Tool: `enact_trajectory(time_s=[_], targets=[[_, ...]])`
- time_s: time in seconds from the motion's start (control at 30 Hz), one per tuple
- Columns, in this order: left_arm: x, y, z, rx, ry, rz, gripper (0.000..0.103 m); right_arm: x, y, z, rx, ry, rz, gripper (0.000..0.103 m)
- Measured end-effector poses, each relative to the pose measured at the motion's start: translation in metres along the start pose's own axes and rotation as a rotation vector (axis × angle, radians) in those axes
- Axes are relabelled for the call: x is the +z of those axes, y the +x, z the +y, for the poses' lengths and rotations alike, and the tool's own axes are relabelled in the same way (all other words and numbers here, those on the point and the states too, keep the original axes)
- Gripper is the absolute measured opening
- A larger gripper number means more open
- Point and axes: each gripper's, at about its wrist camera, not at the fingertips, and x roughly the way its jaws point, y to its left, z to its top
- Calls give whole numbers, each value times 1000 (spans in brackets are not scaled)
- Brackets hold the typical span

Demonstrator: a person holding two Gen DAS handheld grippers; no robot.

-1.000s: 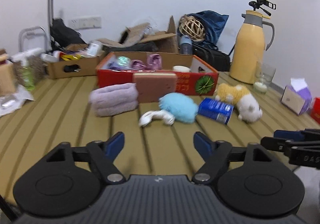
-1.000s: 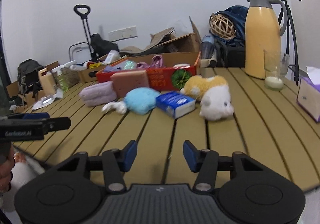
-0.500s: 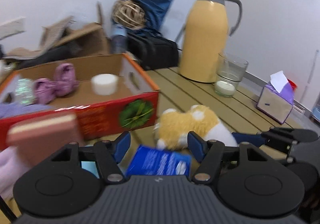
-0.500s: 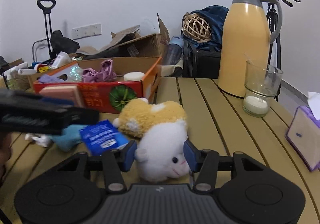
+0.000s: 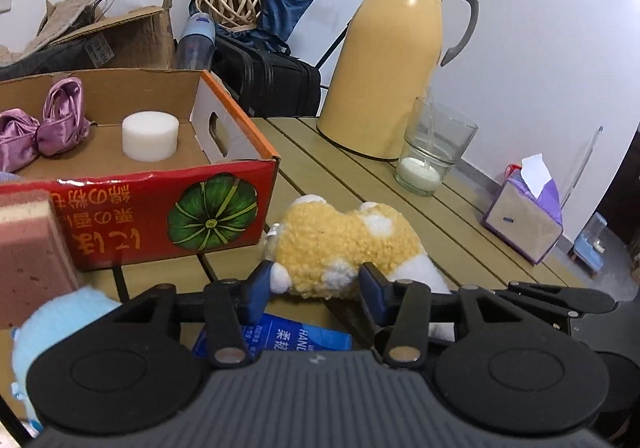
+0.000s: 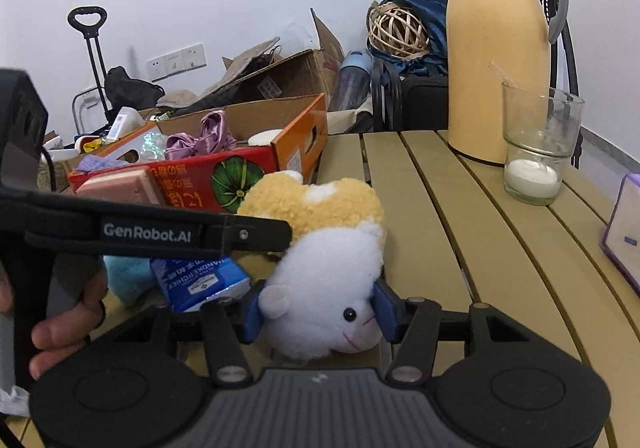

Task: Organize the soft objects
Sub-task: 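Grasp the white sheep plush with the left gripper while the right gripper grasps the yellow plush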

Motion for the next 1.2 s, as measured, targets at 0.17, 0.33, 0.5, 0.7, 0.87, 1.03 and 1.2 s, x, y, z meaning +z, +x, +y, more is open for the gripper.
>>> enact_trajectory(time_s=[0.17, 0.33, 0.5, 0.7, 0.87, 1.03, 1.2], targets=[[2, -3, -3, -12, -20, -28, 46, -1, -6, 3, -7, 1, -8, 52], [9, -8, 12, -54, -88, -22, 59, -6, -31, 28, 153, -51, -2, 60], [3, -48, 11, 49, -73, -100, 66, -9, -63, 32, 250, -52, -80, 57], [-17, -59, -17, -34, -59, -71, 66, 15, -43, -35, 70, 134, -118, 61], [-31, -51, -38, -11, 22, -49, 61, 19, -7, -61, 132, 257, -62, 61], [-34, -45, -34, 10, 24, -38, 49, 5, -3, -57, 185, 310, -47, 55], [-33, -52, -36, 2, 14, -45, 49, 4, -9, -54, 167, 323, -59, 50]])
